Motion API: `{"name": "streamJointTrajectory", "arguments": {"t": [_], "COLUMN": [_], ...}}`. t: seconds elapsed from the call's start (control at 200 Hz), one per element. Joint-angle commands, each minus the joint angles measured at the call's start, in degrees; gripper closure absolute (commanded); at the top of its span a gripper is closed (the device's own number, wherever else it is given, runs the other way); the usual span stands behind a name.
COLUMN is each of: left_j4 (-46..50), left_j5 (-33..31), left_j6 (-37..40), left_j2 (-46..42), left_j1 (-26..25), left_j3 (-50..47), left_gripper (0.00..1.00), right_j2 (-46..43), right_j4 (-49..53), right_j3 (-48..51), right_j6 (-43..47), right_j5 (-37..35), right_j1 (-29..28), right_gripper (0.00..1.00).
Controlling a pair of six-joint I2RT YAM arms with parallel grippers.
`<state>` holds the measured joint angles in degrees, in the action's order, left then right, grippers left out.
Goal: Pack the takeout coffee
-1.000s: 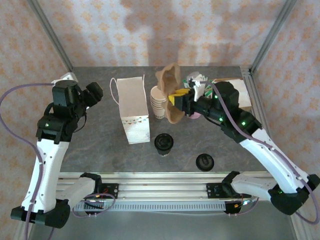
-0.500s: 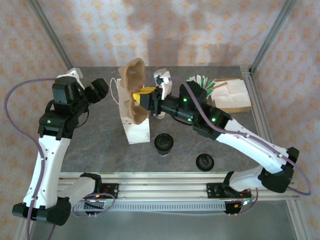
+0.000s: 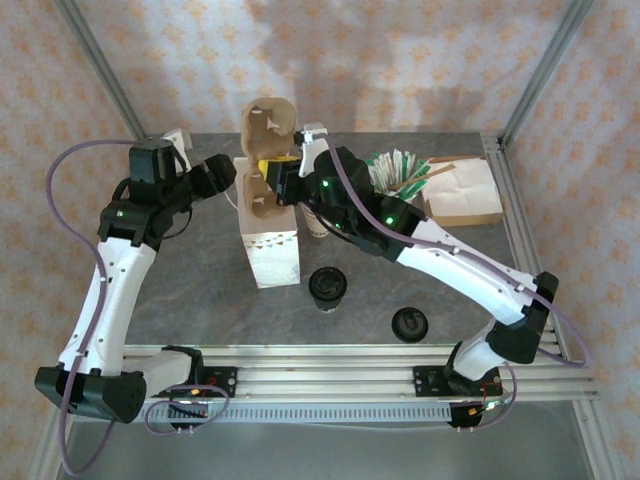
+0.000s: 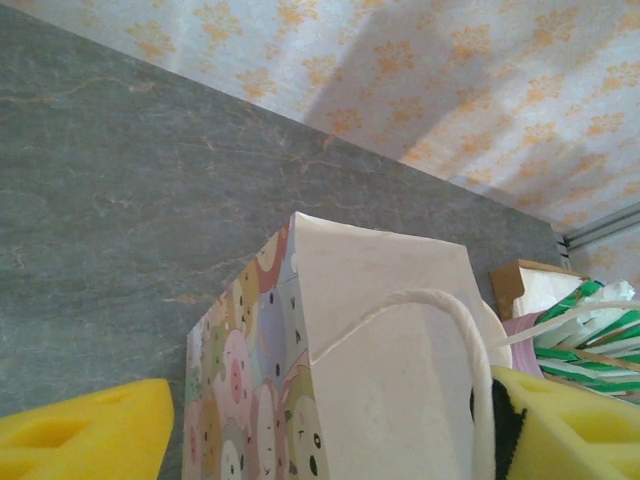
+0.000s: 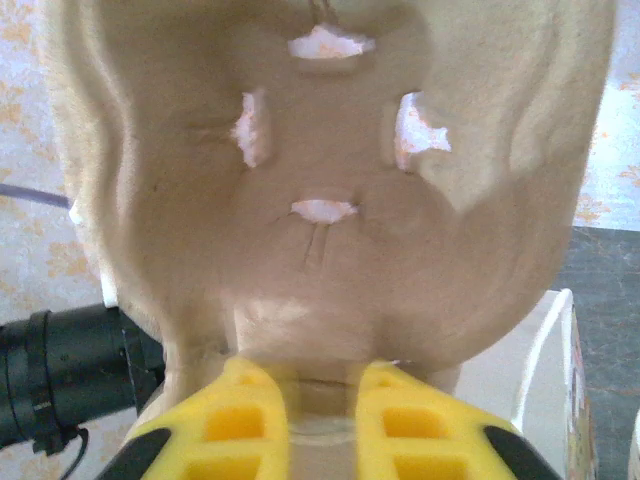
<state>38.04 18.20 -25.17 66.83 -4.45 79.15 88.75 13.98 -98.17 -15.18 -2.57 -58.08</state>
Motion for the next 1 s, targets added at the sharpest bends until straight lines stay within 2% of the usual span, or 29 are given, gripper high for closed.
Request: {"name": "streamJointTrajectory", "arguments": {"t": [0.0, 0.285, 0.465, 0.691, 0.996], "left_j4": [-1.68, -1.70, -2.53, -4.50, -5.26], "left_j5": [2.47, -0.36, 0.96, 2.74, 4.13], "left_j6": [1.62, 2.05, 1.98, 2.18, 2.53], "left_j2": [0.48, -0.03, -0.19, -1.07, -1.69], "left_j1": [0.23, 0.30, 0.16, 0.14, 0.14], "left_j3": [1.09, -0.74, -0.69, -1.28, -1.81], "left_gripper": [0.26, 0.57, 0.68, 0.78, 0.81], "right_j2": [2.61, 8.71, 8.65, 10.35, 11.17], "right_j4": [4.88, 13.52, 15.76, 22.44, 27.05], "right_j3": [-4.80, -13.10, -13.62, -18.27, -17.28], "right_j6": [-1.78, -2.57, -1.35, -1.14, -1.93], "right_j5": [-2.19, -4.79, -6.79, -4.42, 0.44], "right_j1": [-0.15, -0.11, -0.16, -0.17, -0.18], "right_gripper": [0.86, 0.84, 0.83, 0.78, 0.77]}}
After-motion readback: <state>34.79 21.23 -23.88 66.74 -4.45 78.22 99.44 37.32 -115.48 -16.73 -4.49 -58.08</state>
